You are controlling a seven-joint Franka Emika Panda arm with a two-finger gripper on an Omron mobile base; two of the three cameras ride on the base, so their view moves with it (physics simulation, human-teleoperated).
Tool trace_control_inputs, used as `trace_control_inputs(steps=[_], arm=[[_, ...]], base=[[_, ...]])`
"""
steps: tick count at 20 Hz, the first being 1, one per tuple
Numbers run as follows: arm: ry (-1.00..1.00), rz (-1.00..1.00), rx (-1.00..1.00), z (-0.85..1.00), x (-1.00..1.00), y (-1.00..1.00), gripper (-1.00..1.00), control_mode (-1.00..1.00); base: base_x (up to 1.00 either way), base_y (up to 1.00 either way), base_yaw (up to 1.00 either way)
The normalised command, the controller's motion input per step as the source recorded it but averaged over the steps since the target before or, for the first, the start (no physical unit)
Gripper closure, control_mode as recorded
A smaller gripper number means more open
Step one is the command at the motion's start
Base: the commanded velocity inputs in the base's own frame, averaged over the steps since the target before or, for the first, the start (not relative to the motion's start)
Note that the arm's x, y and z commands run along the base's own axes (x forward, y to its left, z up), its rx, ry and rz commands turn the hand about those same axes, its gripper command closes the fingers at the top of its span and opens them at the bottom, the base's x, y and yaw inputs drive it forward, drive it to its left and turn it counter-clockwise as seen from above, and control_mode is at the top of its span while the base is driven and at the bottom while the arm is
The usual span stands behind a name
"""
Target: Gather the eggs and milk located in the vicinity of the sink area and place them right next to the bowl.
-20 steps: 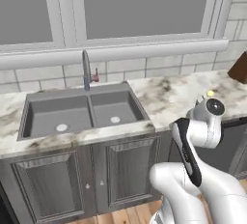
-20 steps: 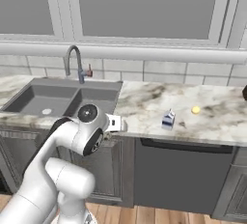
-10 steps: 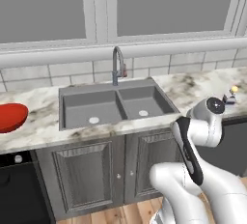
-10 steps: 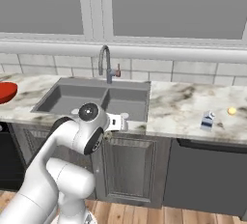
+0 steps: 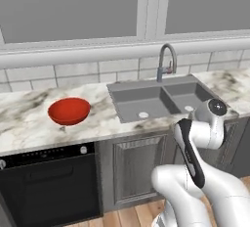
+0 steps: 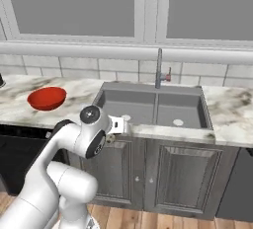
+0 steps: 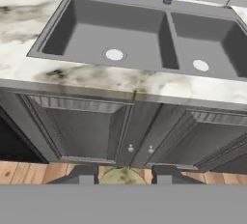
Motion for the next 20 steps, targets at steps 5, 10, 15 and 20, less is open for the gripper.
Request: trace_control_inputs(steps=[5,10,15,20], arm=[[0.00,0.00,0.00,0.00,0.00,0.00,1.00,1.00],[0.00,0.00,0.00,0.00,0.00,0.00,1.00,1.00],[0.00,0.00,0.00,0.00,0.00,0.00,1.00,1.00],[0.00,0.00,0.00,0.00,0.00,0.00,1.00,1.00]], base=[[0.04,0.88,0.00],[0.29,0.60,0.00],[0.44,0.42,0.00],[0.56,0.40,0.00]])
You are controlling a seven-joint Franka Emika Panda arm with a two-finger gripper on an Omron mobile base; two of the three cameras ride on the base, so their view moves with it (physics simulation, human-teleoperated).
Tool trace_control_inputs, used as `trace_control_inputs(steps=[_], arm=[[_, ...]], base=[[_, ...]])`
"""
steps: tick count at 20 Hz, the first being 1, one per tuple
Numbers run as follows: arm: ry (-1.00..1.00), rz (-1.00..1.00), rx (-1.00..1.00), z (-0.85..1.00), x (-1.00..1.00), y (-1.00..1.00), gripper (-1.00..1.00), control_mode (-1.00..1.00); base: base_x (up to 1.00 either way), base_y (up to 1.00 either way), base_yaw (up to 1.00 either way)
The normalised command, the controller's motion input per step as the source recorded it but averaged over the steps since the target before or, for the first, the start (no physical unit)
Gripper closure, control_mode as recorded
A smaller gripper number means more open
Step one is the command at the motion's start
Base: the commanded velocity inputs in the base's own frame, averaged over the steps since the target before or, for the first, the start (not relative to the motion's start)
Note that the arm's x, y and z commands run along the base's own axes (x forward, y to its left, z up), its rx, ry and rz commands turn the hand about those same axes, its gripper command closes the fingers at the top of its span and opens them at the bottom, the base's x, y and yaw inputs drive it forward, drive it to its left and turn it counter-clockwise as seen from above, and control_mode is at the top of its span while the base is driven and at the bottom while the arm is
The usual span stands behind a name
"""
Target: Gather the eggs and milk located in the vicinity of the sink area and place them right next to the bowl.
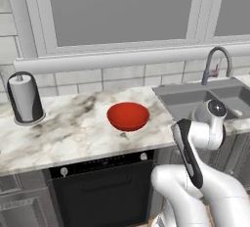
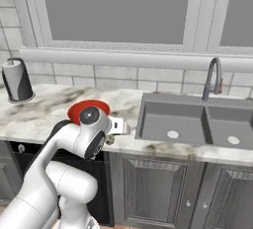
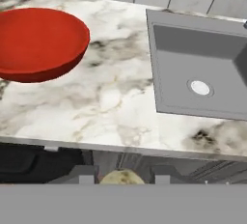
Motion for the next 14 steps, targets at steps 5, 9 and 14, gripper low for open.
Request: trace_control_inputs(steps=[5,9,14], arm=[[0.00,0.00,0.00,0.00,0.00,0.00,1.00,1.00],[0.00,0.00,0.00,0.00,0.00,0.00,1.00,1.00],[0.00,0.00,0.00,0.00,0.00,0.00,1.00,1.00]], base=[[0.62,0.41,0.00],[0.66,0.25,0.00],[0.61,0.06,0.00]])
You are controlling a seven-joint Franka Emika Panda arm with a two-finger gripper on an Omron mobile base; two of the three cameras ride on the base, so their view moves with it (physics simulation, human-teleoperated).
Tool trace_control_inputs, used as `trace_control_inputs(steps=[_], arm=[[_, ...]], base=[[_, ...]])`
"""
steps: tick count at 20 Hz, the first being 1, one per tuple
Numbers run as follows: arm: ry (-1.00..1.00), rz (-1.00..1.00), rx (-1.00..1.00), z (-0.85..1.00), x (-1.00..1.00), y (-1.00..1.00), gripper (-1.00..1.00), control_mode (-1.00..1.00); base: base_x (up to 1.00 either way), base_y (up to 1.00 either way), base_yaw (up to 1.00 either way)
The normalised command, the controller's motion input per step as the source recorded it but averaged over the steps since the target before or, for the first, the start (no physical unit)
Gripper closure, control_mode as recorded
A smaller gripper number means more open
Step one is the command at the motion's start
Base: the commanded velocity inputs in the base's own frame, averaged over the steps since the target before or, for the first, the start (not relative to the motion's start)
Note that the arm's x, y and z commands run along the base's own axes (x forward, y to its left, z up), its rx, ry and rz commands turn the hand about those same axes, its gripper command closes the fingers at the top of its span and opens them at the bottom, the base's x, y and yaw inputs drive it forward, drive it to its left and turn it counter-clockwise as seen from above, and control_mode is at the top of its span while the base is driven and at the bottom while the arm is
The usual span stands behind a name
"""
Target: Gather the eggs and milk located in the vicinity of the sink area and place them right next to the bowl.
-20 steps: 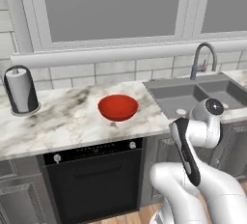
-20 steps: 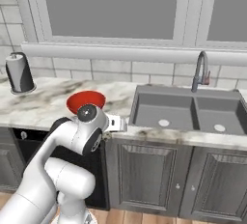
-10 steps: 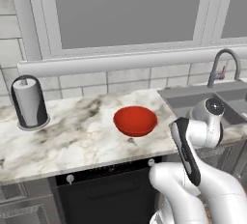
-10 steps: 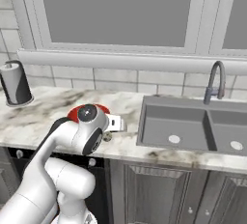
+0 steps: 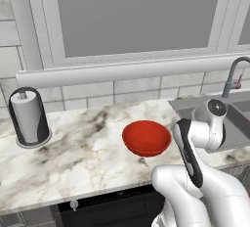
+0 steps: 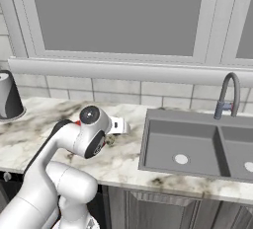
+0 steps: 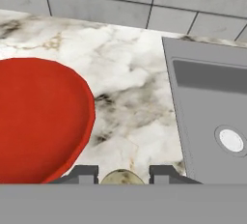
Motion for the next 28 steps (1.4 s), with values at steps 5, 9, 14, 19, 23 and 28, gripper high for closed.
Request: trace_control_inputs(steps=[5,9,14,19,23,28], arm=[[0.00,0.00,0.00,0.00,0.20,0.00,1.00,-1.00],[0.00,0.01,0.00,0.00,0.12,0.00,1.00,-1.00],[0.01,0.06,0.00,-0.03,0.06,0.00,1.00,-1.00],[0.09,0.12,0.00,-0.01,0.02,-0.01,1.00,-1.00],[0.06,0.18,0.00,-0.07,0.02,-0.17,1.00,-1.00],[0.00,0.22,0.00,-0.11,0.19,-0.30,1.00,-1.00]], base=[[0.21,0.01,0.00],[0.00,0.00,0.00],[0.00,0.00,0.00],[0.00,0.00,0.00],[0.00,0.00,0.00],[0.00,0.00,0.00]])
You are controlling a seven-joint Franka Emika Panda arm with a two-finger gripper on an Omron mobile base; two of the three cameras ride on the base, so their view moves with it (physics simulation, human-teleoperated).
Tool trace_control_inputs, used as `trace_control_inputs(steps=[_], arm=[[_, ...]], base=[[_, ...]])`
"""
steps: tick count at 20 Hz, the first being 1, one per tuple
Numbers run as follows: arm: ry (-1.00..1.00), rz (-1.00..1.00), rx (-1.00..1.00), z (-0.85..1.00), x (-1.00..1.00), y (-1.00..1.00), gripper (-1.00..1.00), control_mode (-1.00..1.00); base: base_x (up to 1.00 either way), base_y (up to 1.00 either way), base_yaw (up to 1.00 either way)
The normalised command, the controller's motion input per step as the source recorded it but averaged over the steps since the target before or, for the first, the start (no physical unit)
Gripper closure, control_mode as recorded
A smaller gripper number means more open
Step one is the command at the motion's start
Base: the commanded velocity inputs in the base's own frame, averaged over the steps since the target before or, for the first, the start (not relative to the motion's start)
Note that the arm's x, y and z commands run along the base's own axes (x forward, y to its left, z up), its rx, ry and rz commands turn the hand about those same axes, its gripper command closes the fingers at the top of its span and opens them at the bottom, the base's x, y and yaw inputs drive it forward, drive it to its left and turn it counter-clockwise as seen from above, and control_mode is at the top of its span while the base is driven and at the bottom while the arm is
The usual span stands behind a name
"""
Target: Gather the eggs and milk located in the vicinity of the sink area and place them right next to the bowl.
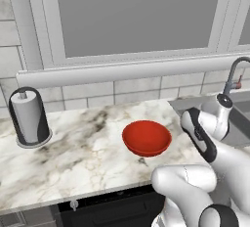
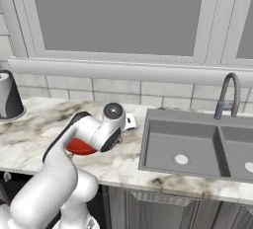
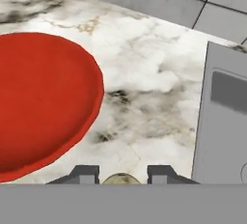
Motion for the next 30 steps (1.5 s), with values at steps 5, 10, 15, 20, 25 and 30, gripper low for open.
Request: trace_control_inputs(steps=[5,10,15,20,25,30], arm=[[-0.05,0.26,0.00,-0.31,0.35,-0.24,1.00,-1.00],[-0.03,0.31,0.00,-0.30,0.32,-0.15,1.00,-1.00],[0.00,0.34,0.00,-0.09,0.13,-0.04,1.00,-1.00],[0.00,0.31,0.00,-0.04,0.01,0.00,1.00,-1.00],[-0.04,0.11,-0.03,-0.15,0.00,0.15,1.00,-1.00],[-0.10,0.00,0.00,-0.13,0.06,0.07,1.00,-1.00]], base=[[0.00,0.00,0.00],[0.00,0.00,0.00],[0.00,0.00,0.00],[0.00,0.00,0.00],[0.00,0.00,0.00],[0.00,0.00,0.00]])
